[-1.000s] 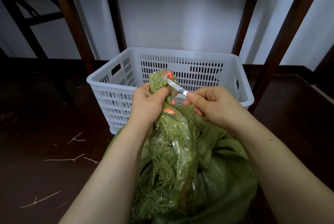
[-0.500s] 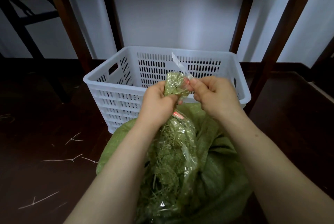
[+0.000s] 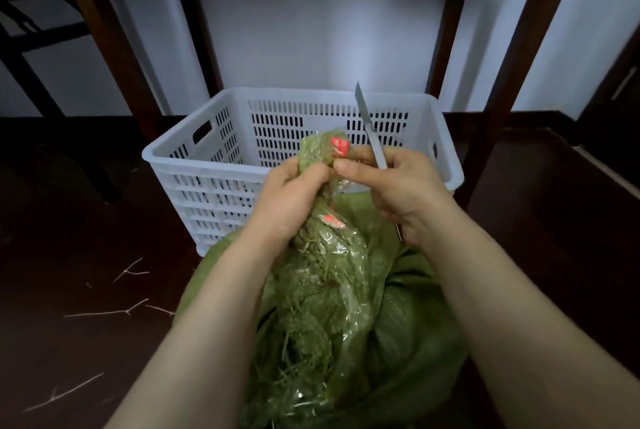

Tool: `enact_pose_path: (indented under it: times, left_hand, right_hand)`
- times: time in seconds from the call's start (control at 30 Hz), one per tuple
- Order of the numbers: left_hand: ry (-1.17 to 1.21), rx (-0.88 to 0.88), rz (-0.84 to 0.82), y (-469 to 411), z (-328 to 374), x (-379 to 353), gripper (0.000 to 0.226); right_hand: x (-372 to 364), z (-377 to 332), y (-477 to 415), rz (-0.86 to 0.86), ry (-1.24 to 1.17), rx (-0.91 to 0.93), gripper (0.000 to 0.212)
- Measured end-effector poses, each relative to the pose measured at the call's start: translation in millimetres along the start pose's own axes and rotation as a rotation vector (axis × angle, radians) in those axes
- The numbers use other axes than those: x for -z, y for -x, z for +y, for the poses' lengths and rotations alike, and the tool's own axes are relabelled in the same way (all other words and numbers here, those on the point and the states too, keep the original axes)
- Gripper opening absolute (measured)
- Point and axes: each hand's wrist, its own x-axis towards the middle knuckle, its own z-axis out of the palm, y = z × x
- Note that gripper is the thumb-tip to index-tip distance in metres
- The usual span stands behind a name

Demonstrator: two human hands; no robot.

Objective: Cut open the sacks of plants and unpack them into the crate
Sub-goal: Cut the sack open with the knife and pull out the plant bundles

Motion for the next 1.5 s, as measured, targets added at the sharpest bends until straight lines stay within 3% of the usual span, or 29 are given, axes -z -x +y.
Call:
enact_pose_path:
  times: [0.1,0.13,0.23,0.3,0.43,0.47,0.53,0.7,0.9,1.13,1.23,1.33,1.43,1.5]
  left_hand:
    - [-0.080,0.052,-0.058,3,-7,0,0.009]
    - [-0.168,0.023,-0.058,2,-9,-1,0.020]
    - [-0.529,-0.288,0.177,-3,-12,2,0.074]
    - [-0.539,-0.511,0.299,-4,-9,4,0.066]
    - [-0.234,-0.258,0.162,-2,-6,-6,0.028]
    - [-0.210,-0.234,0.170,-2,-6,-8,0.030]
    - [-0.212,-0.242,0.212,-3,-9,-11,0.042]
    - [-0.372,-0.257,0.340,-8,-14,-9,0.022]
    - [0.583,0.258,0.293,-13,-2,1,0.014]
    - [0.879,0.398,0.120,-9,-4,2,0.029]
    - [0.905,0.443,0.072,-10,-3,0,0.032]
    - [0.821,0.344,-0.024,-10,3,4,0.020]
    - [0.553,0.239,-0.115,-3,15,7,0.037]
    - [0.279,0.189,-0.097,0,15,8,0.032]
  right_hand:
    - [3,-1,0,0.019,-0.059,0.048,0.009]
    - [3,-1,1,0.024,-0.063,0.065,0.009]
    - [-2,1,1,0.063,-0.024,0.126,0.012]
    - [-4,0,-3,0.100,0.006,0.157,0.014]
    - [-4,5,-6,0.096,-0.002,0.173,0.017]
    - [-5,6,-6,0.089,-0.010,0.169,0.017]
    - [-7,8,-6,0.077,-0.014,0.159,0.016]
    - [-12,9,-2,0.076,-0.046,0.127,0.013]
    - [-8,18,-20,0.102,-0.554,-0.177,0.014]
    - [-5,24,-28,0.012,-0.731,-0.275,0.009]
    - [-8,25,-25,-0.042,-0.737,-0.259,0.009]
    - [-5,24,-24,-0.056,-0.728,-0.230,0.010]
    - [3,20,-27,-0.015,-0.691,-0.131,0.014]
    - [8,16,-29,0.016,-0.687,-0.104,0.013]
